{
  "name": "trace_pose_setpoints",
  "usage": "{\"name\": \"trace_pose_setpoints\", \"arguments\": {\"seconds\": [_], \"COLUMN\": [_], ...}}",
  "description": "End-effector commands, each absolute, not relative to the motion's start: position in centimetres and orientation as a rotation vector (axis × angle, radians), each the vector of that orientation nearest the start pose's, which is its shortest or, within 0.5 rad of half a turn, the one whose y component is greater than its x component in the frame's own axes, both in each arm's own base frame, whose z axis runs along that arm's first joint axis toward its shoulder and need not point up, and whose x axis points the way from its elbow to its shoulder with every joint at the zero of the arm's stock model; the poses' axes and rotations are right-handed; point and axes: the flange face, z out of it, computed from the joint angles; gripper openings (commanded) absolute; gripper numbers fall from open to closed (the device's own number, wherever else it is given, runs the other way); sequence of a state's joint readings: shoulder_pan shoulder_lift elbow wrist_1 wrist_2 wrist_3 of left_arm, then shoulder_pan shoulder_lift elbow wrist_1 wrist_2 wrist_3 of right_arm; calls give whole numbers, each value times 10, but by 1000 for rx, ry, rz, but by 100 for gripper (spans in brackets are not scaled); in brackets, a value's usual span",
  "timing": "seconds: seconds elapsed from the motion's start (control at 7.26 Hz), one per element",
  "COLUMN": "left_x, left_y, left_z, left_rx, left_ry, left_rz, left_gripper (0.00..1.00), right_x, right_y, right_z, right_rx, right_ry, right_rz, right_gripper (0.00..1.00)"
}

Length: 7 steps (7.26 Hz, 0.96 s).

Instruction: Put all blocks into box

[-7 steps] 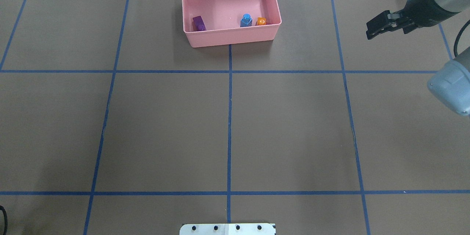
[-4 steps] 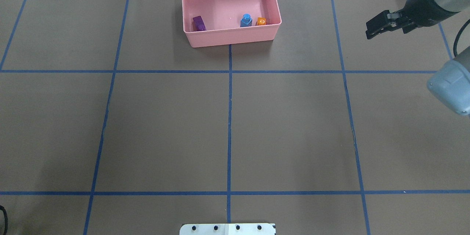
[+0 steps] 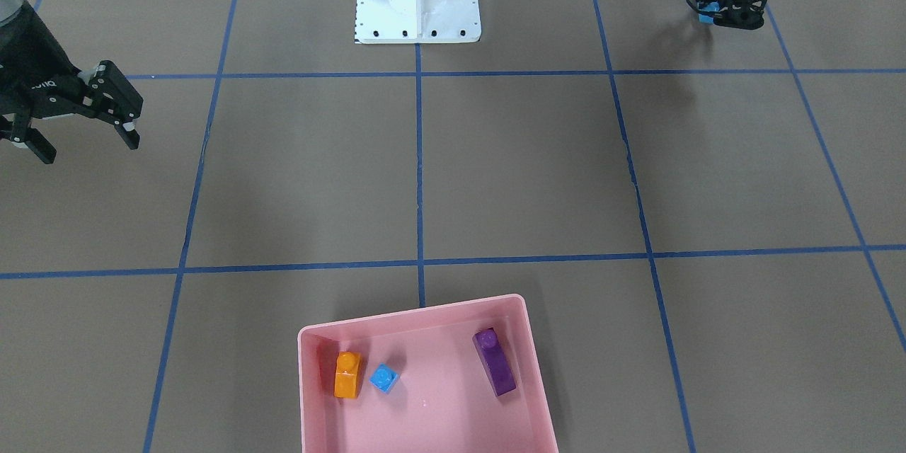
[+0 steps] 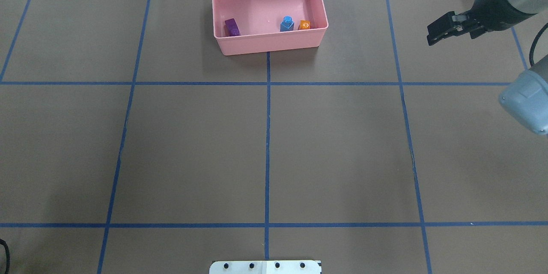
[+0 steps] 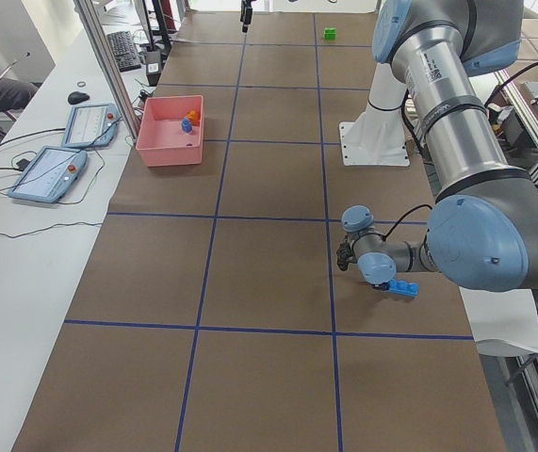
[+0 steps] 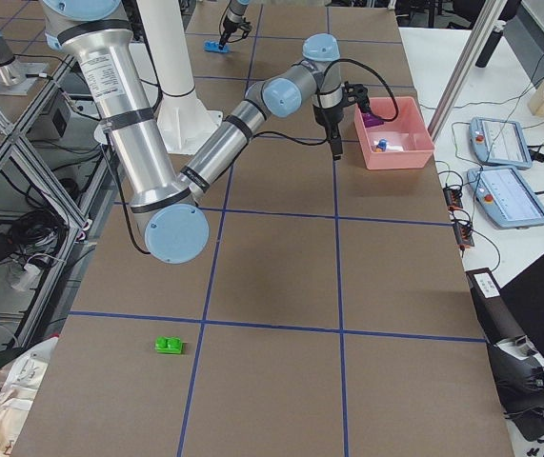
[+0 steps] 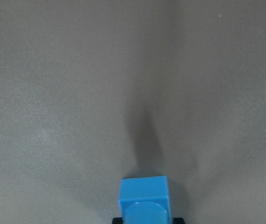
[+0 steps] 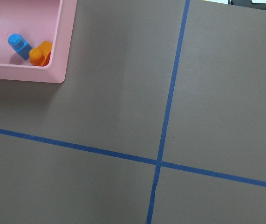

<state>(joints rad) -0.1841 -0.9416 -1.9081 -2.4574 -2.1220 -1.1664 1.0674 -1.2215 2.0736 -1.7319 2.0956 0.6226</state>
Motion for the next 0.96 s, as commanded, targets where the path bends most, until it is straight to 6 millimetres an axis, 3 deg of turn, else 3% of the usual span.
{"name": "trace_pose_setpoints", "arguments": {"seconds": [0.0, 0.28, 0.41, 0.55, 0.83], "left_x": [233, 207, 203, 198, 203], "left_y": [-128, -130, -145, -169, -237], "left_z": [609, 543, 522, 511, 470], "left_rx": [-325, -296, -259, -198, -14], "left_ry": [769, 839, 885, 929, 1067], "left_rz": [382, 337, 269, 186, 49], "left_gripper": [0, 0, 0, 0, 0], "right_x": [-185, -184, -184, -183, -180], "right_y": [-508, -508, -508, -508, -505], "right_z": [270, 273, 275, 277, 289], "right_rx": [300, 297, 294, 288, 274], "right_ry": [-786, -783, -781, -782, -773], "right_rz": [-69, -66, -66, -65, -72], "right_gripper": [99, 99, 99, 99, 99]}}
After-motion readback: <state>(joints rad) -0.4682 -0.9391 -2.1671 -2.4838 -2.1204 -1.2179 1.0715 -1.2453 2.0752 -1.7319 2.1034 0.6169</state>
